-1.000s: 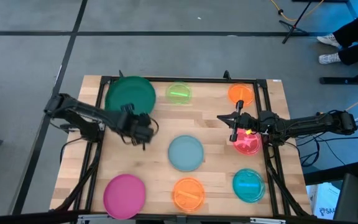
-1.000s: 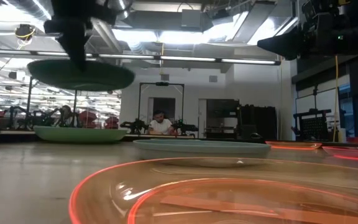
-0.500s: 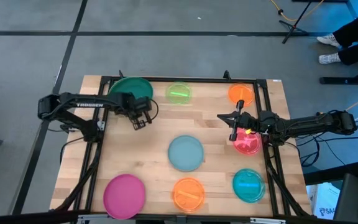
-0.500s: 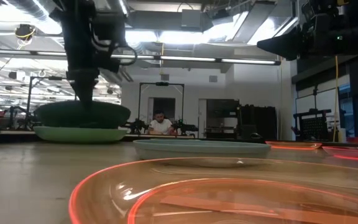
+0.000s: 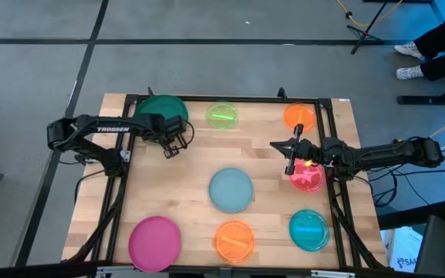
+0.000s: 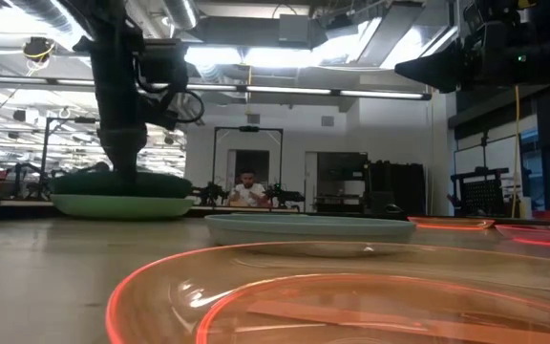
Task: Stack plastic plates
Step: Stack the dark green plate on the green plate, then stack the blue plate on the dark green plate
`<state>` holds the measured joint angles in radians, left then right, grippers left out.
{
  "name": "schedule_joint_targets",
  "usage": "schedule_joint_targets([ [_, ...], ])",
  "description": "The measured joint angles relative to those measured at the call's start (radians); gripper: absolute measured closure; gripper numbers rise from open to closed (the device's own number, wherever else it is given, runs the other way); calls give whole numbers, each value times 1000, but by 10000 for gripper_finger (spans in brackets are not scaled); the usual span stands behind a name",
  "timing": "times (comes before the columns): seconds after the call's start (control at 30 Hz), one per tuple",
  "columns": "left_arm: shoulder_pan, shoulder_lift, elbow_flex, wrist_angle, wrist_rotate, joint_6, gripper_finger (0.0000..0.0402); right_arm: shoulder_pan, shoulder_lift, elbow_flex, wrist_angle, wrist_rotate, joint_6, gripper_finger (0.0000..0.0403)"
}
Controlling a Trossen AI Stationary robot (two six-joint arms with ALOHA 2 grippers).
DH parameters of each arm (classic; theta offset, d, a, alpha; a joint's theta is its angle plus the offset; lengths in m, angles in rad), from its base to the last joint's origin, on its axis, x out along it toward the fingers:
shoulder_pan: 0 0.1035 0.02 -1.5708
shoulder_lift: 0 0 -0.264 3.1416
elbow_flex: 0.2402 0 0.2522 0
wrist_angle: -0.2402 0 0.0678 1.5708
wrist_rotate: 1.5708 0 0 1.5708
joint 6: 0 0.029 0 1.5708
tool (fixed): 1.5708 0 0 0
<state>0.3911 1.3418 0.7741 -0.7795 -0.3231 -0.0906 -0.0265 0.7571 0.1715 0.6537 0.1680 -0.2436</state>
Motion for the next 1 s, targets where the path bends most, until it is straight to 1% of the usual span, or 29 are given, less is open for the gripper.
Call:
schedule_joint_targets([
  [0.17, 2, 0, -8, 16, -1, -3, 377, 0, 0, 0, 0, 0, 0, 398],
  [0.37, 2, 0, -8, 14, -5, -11, 324, 0, 0, 0, 0, 0, -1, 398],
  [0.47, 1, 0, -4, 4, 28, -11, 300, 0, 0, 0, 0, 0, 0, 398],
  [0.6, -18, -3, 60, -96, 79, -9, 284, 0, 0, 0, 2, 0, 0, 398],
  [0.67, -46, -17, 95, -131, 93, -11, 283, 0, 0, 0, 3, 0, 0, 398],
  [0.8, -129, -53, 154, -132, 197, -12, 284, 0, 0, 0, 3, -2, 0, 398],
  [0.87, -183, -61, 175, -126, 233, -35, 284, 0, 0, 0, 2, -2, 0, 398],
  [1.0, -295, -66, 185, -101, 244, -84, 284, 0, 0, 0, 2, -2, 0, 398],
])
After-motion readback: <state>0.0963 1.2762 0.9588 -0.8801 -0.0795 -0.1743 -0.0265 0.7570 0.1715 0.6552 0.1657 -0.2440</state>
